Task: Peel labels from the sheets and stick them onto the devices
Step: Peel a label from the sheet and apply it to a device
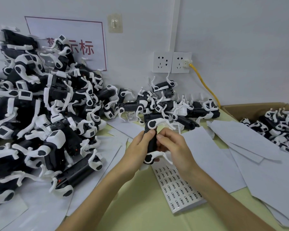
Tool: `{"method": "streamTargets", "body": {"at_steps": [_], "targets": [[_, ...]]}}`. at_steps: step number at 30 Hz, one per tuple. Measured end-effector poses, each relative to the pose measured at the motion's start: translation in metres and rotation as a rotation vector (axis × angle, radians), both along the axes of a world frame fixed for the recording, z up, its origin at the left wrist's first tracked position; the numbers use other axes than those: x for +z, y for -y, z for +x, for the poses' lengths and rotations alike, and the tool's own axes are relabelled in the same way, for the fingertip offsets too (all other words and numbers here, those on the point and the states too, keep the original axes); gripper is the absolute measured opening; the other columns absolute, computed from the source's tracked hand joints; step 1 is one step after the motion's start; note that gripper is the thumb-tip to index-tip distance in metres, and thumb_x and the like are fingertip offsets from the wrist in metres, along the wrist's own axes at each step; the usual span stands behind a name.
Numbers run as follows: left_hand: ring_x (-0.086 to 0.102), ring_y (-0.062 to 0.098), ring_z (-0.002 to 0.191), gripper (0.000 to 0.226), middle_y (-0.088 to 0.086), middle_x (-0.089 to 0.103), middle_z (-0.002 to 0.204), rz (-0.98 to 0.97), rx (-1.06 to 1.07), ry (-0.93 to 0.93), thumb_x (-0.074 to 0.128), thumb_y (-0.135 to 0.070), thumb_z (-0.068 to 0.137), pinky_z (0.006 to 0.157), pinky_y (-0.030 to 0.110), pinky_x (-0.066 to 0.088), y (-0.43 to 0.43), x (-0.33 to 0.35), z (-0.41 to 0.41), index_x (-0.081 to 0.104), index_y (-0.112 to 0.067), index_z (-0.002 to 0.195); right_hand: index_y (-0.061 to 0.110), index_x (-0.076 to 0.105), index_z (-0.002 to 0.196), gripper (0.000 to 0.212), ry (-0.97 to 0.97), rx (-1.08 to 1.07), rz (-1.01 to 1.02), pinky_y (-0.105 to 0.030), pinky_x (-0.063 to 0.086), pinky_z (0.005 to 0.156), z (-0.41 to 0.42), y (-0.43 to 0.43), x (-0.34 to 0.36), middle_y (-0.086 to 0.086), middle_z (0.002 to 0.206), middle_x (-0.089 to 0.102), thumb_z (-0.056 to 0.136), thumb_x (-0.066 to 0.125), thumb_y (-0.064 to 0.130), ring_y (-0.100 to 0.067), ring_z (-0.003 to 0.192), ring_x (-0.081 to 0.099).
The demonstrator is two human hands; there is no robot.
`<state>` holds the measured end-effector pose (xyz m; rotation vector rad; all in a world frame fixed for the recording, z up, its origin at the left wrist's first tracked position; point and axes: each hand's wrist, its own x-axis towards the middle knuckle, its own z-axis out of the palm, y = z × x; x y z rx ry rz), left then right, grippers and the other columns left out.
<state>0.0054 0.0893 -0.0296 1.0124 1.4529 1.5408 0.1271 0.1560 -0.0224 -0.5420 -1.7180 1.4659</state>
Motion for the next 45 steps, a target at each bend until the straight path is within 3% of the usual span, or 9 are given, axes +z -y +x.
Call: {"method": "streamTargets", "body": {"at_steps": [9,14,20,25,27,30,34,38,45], "targets": [[0.073,0.022,0.068,0.046,0.015,0.077,0.084,-0.015,-0.028,0.011,0.046,-0.055,0.083,0.055,0.024,0.055,-0.001,0.000,0.000,0.070,-0.015,0.085,0.010,0.053,0.071,0.022,-0.011,0.022,-0.013,-0.022,0.038,0.056,0.001,0.000,0.000,-0.001,0.065,0.047,0.090,0.058,0.021,-0.020,0.067,0.041],[0.074,0.026,0.081,0.080,0.027,0.072,0.107,-0.022,-0.073,0.044,0.053,-0.063,0.069,0.077,0.043,0.063,0.001,0.007,0.003,0.061,0.000,0.117,0.011,0.052,0.070,0.023,-0.001,0.010,-0.007,-0.023,0.038,0.057,0.001,-0.001,0.000,-0.002,0.066,0.046,0.090,0.057,0.022,-0.018,0.066,0.041],[0.069,0.029,0.087,0.077,0.036,0.064,0.114,-0.020,-0.102,0.058,0.057,-0.053,0.071,0.095,0.059,0.056,0.006,0.012,0.004,0.055,0.006,0.120,0.010,0.053,0.070,0.022,-0.005,0.008,-0.019,-0.027,0.036,0.061,0.001,-0.002,0.001,-0.003,0.068,0.047,0.085,0.056,0.026,-0.020,0.070,0.041],[0.061,0.024,0.086,0.050,0.021,0.066,0.096,-0.110,-0.043,0.022,0.049,-0.039,0.092,0.080,0.041,0.053,0.012,0.017,0.007,0.057,0.008,0.110,0.007,0.051,0.070,0.022,-0.016,0.022,-0.005,-0.023,0.038,0.060,0.000,0.000,0.001,-0.004,0.067,0.047,0.083,0.056,0.024,-0.016,0.066,0.043],[0.051,0.024,0.086,0.033,0.017,0.054,0.082,-0.118,-0.026,0.002,0.045,-0.020,0.106,0.065,0.015,0.042,0.008,0.019,0.001,0.051,0.004,0.084,0.005,0.051,0.071,0.022,-0.020,0.028,0.004,-0.024,0.038,0.062,0.000,0.001,0.000,-0.007,0.068,0.046,0.083,0.056,0.023,-0.016,0.067,0.044],[0.032,0.017,0.065,0.043,0.002,0.031,0.074,-0.041,0.103,0.151,0.038,0.000,0.109,0.049,0.008,0.038,0.008,0.016,-0.006,0.036,-0.018,0.070,0.008,0.053,0.072,0.021,0.000,0.034,0.023,-0.031,0.038,0.068,0.000,0.002,-0.001,-0.009,0.070,0.047,0.085,0.056,0.024,-0.020,0.069,0.044],[0.051,0.025,0.084,0.039,0.019,0.056,0.084,-0.189,0.061,0.050,0.051,-0.034,0.099,0.069,0.020,0.042,0.006,0.018,0.005,0.053,0.002,0.084,0.011,0.053,0.073,0.021,0.015,0.057,0.049,-0.032,0.038,0.069,0.000,0.003,-0.002,-0.006,0.067,0.048,0.088,0.056,0.025,-0.019,0.069,0.045],[0.062,0.017,0.073,0.032,0.002,0.069,0.080,-0.111,0.062,0.035,0.055,-0.061,0.060,0.073,0.033,0.047,0.005,0.008,0.003,0.069,-0.034,0.069,0.008,0.054,0.077,0.021,0.038,0.048,0.087,-0.034,0.039,0.070,-0.001,0.004,-0.003,-0.011,0.070,0.051,0.088,0.056,0.026,-0.021,0.070,0.047],[0.061,0.016,0.070,0.038,0.003,0.067,0.079,-0.064,0.047,0.043,0.053,-0.065,0.060,0.068,0.033,0.046,0.007,0.013,0.005,0.069,-0.033,0.072,0.010,0.058,0.076,0.020,0.030,0.037,0.088,-0.029,0.043,0.068,-0.002,0.004,-0.004,-0.008,0.069,0.053,0.088,0.057,0.026,-0.019,0.069,0.050]]}}
